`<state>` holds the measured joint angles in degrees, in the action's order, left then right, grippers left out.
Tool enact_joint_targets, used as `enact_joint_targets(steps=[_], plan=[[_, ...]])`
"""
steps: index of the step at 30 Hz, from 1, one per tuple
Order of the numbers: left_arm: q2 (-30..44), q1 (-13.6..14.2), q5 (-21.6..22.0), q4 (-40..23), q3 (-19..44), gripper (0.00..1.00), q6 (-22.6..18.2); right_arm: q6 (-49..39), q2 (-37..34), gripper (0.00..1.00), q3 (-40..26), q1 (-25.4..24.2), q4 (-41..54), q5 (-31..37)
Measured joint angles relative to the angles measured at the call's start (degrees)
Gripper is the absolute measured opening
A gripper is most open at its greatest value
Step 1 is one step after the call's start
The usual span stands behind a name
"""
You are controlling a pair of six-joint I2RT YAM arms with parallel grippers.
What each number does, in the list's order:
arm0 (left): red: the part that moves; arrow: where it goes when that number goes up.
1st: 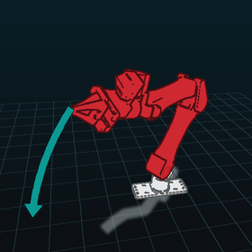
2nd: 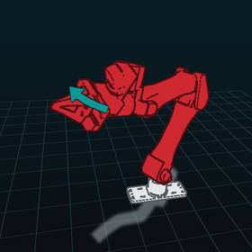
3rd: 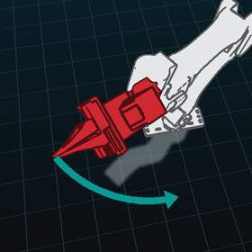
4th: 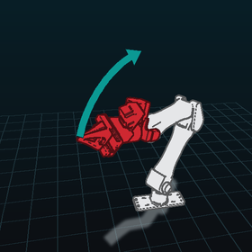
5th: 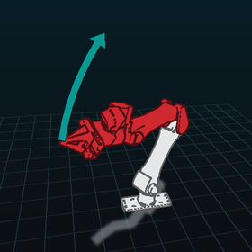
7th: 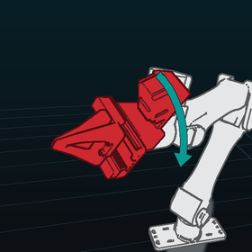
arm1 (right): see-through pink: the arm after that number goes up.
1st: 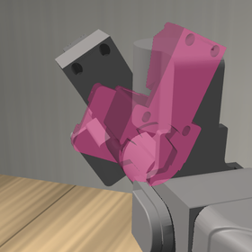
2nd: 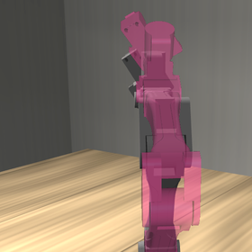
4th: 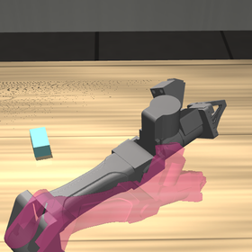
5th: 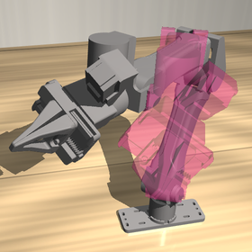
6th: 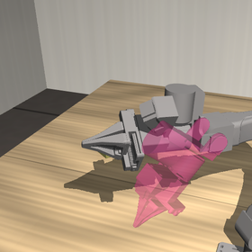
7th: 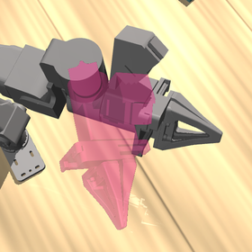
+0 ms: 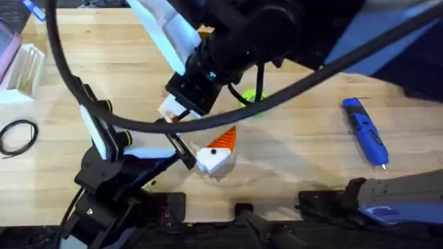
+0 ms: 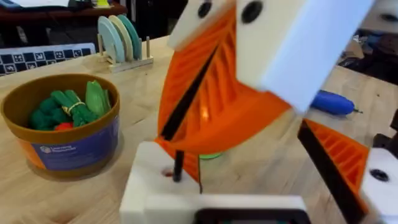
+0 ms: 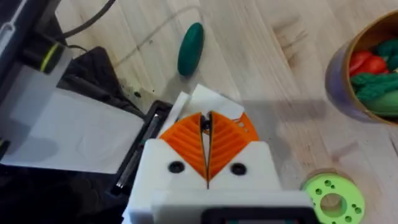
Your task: Pick up the gripper from the table and insert it into the empty holder that is missing its gripper. Then pick up a screw, insert it into the mounting hole, and use the screwdriver to tighten it. Finally, clean up the table by picking up the vegetable and placing it into the bucket.
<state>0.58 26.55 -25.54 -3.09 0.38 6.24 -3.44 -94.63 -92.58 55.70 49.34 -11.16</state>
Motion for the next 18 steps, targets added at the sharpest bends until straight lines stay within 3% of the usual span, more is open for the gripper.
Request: enact_joint_targets(steps=[18], plan=[[0.0,0.0,-0.02,0.0,0.0,0.956,0.0,-0.02,0.0,0.007,0.0,0.15,0.24,3.74]])
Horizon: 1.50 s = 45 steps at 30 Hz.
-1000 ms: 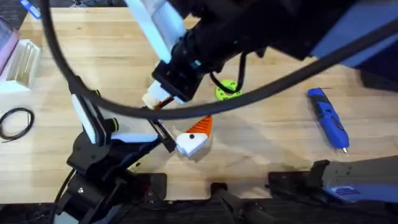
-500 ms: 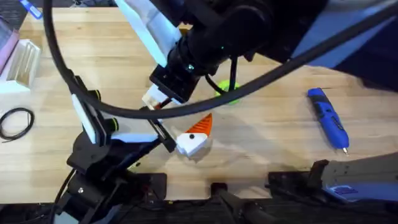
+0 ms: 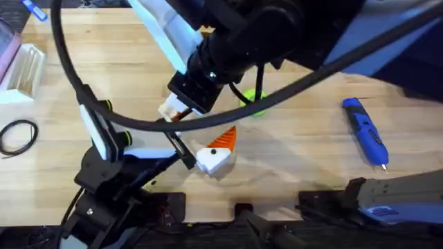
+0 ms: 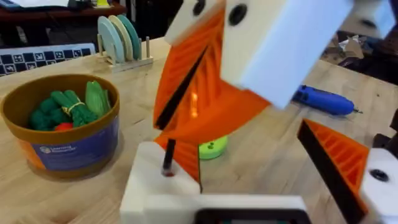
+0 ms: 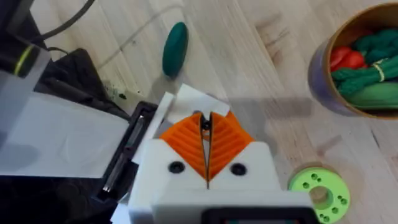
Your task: Pick up the gripper from the table and insert it into the empty holder that is missing its gripper. Then pick up a screw, insert it into the mounting hole, and use the screwdriver to tighten it. Finally, clean up the table by picking up the vegetable and placing it into the bucket.
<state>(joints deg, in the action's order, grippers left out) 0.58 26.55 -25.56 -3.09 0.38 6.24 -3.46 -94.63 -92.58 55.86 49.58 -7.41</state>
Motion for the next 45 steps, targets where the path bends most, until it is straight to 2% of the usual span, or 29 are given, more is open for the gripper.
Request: enact_joint_targets(steps=[31,32,33,37,38,40,45], plan=[[0.17,-0.04,0.11,-0.11,0.0,0.956,0.92,0.0,-2.99,0.007,-0.39,0.74,-0.94,-0.84],[0.17,-0.04,0.15,-0.11,0.0,0.957,0.91,0.16,-2.99,0.065,-0.39,0.74,-0.91,-0.95],[0.16,-0.04,0.06,-0.09,0.0,0.956,0.88,0.03,-2.99,0.188,-0.39,0.76,-0.87,-0.99],[0.15,0.0,0.02,-0.07,0.0,0.956,0.75,-0.02,-2.95,0.782,-0.48,-0.03,-0.96,0.68],[0.15,0.0,0.07,-0.07,0.0,0.956,0.66,-0.07,-2.93,0.896,-0.51,-0.62,-0.96,1.06],[0.15,0.0,-0.02,-0.02,0.0,0.956,0.4,-0.2,-2.83,0.951,-0.52,-1.77,-0.52,0.58],[0.09,0.0,-0.13,0.0,0.0,0.956,0.15,-0.22,-0.43,0.957,-0.52,-3.72,1.67,-0.68]])
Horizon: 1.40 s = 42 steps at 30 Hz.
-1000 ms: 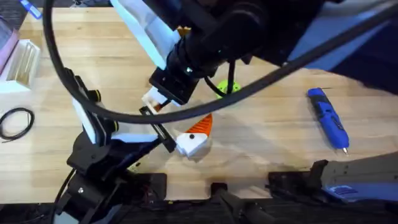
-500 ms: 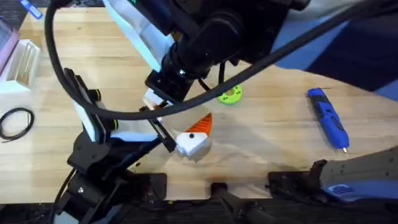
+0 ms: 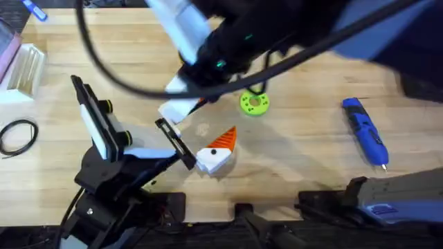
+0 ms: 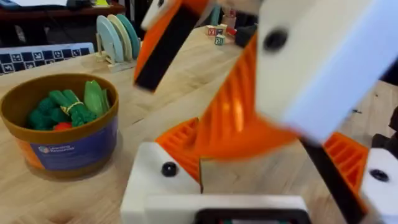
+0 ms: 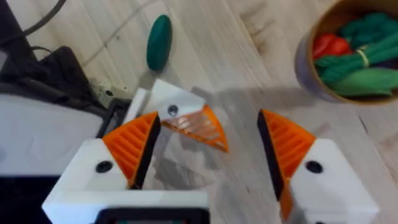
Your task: Pick up the gripper from the table and insert it into the empty holder that is missing its gripper. Then pick up a screw, insert it into the mounting hole, and use the screwdriver to tighten it. Finally, clean up the table by picking up the vegetable and placing it into the bucket.
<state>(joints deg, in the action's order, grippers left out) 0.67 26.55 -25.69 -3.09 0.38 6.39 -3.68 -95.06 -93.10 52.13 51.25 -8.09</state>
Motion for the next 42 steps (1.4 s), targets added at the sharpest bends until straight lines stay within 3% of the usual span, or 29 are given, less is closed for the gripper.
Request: enact_joint_targets(steps=[12,18,22,27,30,38,42], plan=[[0.0,0.0,0.0,0.0,0.0,0.957,-0.16,0.94,17.81,0.959,1.22,-11.48,10.32,-0.45],[0.0,0.0,-0.02,0.02,0.0,0.957,-0.17,3.41,31.43,0.959,14.28,-16.26,6.81,-2.3],[0.02,0.0,-0.02,0.02,0.0,0.957,-0.17,3.93,41.98,0.959,24.12,-19.07,3.26,-8.08],[0.0,0.0,-0.02,0.02,0.0,0.953,-0.17,3.85,51.25,0.961,31.94,-20.23,4.28,-12.64],[0.0,0.0,-0.02,0.02,0.0,0.809,-0.16,3.03,53.6,0.961,34.51,-20.23,4.56,-13.74],[0.0,0.0,-0.07,0.04,0.0,0.039,-0.57,1.68,53.98,0.964,34.99,-20.23,4.5,-14.5],[0.0,0.0,-0.09,0.04,0.0,0.005,-0.59,1.5,53.98,0.991,34.99,-20.23,4.29,-14.46]])
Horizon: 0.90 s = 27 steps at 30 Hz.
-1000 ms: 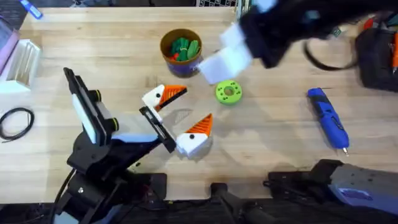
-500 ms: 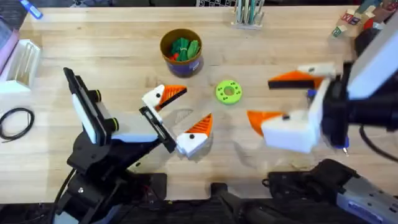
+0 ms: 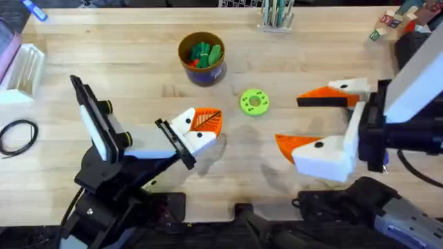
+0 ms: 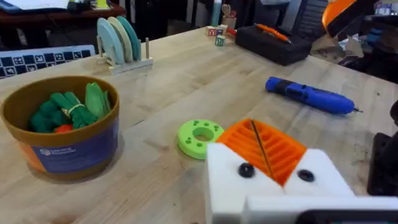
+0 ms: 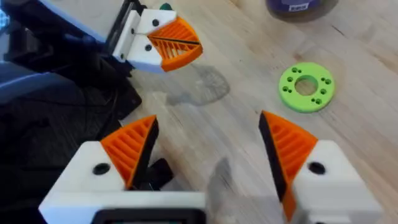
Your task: Pick up the gripper from the table and insert it into the empty holder that is missing its gripper. Then pick up a screw, insert it into the mounting hole, and use the screwdriver to tighten it. Finally, clean up the table by picking up the vegetable and placing it into the bucket.
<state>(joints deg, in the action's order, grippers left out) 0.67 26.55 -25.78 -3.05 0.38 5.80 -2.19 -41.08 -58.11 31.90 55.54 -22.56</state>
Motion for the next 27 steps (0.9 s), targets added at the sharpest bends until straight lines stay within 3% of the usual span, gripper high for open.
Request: enact_joint_targets(steps=[7,11,20,27], plan=[[0.01,0.0,0.01,-0.01,0.0,0.005,0.0,-0.01,-0.73,0.991,0.0,-0.26,-0.45,7.8],[0.01,0.0,0.02,-0.01,0.0,0.004,0.01,-0.04,-5.22,0.991,0.0,-3.03,-0.54,12.55],[0.0,0.0,0.0,-0.02,0.0,0.004,0.0,-1.84,-23.77,0.991,0.04,-19.79,-1.95,19.28],[0.01,0.0,0.02,-0.01,0.0,0.004,0.01,-7.68,-30.95,0.991,0.07,-35.62,-5.83,20.44]])
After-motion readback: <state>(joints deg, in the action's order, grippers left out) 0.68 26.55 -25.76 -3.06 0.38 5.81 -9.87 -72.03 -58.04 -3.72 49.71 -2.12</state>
